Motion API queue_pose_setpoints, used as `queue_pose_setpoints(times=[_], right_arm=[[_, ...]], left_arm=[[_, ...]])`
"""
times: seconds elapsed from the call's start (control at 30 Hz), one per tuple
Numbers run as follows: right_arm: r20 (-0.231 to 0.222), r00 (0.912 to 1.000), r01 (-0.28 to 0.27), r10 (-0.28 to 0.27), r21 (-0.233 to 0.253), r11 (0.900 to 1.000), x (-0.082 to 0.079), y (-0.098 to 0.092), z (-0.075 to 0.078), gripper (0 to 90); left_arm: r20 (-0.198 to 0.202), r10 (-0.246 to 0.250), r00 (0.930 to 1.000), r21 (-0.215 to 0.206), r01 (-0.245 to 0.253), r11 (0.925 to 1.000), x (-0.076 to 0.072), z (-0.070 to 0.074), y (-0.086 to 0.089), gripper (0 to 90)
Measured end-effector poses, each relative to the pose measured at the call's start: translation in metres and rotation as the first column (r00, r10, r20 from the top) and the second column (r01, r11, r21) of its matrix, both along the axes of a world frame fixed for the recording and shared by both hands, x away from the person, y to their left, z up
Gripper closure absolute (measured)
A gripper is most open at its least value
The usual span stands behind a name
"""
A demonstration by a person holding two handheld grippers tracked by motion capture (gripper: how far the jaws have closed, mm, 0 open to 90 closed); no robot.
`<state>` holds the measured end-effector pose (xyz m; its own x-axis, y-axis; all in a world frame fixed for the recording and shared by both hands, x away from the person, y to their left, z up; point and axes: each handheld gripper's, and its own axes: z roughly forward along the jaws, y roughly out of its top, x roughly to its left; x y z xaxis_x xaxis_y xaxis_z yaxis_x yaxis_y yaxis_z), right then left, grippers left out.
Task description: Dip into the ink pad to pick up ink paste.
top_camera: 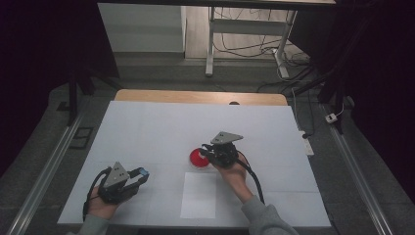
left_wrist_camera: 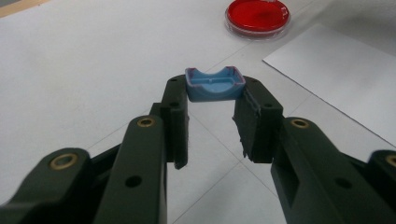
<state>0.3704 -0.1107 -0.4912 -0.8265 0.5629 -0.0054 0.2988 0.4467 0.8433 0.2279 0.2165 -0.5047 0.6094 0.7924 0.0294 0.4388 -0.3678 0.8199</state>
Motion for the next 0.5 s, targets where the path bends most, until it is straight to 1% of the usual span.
queue_pose_setpoints(times=[0.1, 0.33, 0.5], right_arm=[[-0.002, 1.0, -0.009, 0.009, -0.005, 1.0, -0.001, 0.002, 0.0, 75.4], [-0.015, 0.9996, -0.024, 0.024, -0.036, 0.999, -0.001, 0.008, -0.007, 75.4], [-0.017, 0.9995, -0.028, 0.027, -0.047, 0.998, -0.002, 0.011, -0.009, 75.4]], left_arm=[[0.0, 0.0, 1.0, 0.0, 0.0, 1.0, 0.0, 0.0, 0.0, 66.1], [0.0, 0.001, 1.0, 0.0, -0.001, 1.0, 0.0, 0.0, 0.0, 66.1], [0.001, 0.001, 1.0, 0.0, -0.001, 1.0, 0.0, 0.0, 0.0, 66.0]])
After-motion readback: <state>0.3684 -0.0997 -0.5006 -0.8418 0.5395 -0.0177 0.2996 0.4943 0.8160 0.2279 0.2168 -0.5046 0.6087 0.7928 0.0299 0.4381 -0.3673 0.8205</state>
